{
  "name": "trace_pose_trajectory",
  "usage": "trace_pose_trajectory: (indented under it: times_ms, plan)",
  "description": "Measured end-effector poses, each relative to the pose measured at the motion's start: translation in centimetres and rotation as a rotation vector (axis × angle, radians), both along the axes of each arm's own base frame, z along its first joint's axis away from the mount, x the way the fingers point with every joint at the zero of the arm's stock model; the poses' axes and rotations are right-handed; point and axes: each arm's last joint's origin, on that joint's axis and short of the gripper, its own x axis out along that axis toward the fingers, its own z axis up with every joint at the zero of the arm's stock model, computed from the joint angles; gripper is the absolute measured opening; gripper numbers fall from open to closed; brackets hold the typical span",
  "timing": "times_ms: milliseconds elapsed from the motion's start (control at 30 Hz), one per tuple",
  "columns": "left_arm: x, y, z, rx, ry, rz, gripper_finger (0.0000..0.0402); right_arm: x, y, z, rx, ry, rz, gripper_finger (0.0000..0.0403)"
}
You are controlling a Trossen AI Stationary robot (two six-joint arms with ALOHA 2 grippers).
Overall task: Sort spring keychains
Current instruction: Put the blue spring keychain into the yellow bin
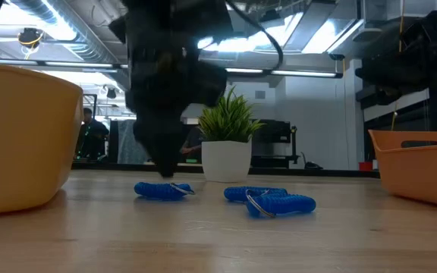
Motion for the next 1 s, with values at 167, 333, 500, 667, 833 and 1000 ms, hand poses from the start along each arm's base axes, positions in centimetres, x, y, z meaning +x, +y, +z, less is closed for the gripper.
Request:
trace_pose_trajectory:
  times_ms: [167,333,500,667,833,1000]
  plan:
    - [0.4,-0.3,-2.6,0.001,0.055,-0.076,0.0127,0.0,0.0,0.0,0.0,-0.001,0.0,0.0097]
    - [0.5,-0.3,-3.3,0.04,0.065,-0.112,0.0127,0.0,0.0,0.0,0.0,0.0,0.0,0.0097]
    - [0.3,-0.2,-2.7,0.073,0.043,-0.106,0.0102,0.0,0.0,0.0,0.0,0.0,0.0,0.0097]
    - [0.2,-0.5,-2.4,0.09,0.034,-0.108,0.0037,0.0,0.0,0.0,0.0,0.0,0.0,0.0097]
    - [0.1,-1.0,-2.4,0.116,0.033,-0.098,0.0013,0.0,0.0,0.0,0.0,0.0,0.0,0.0097]
    - [0.2,-1.6,-1.4,0.143,0.014,-0.088,0.001,0.0,0.0,0.0,0.0,0.0,0.0,0.0097]
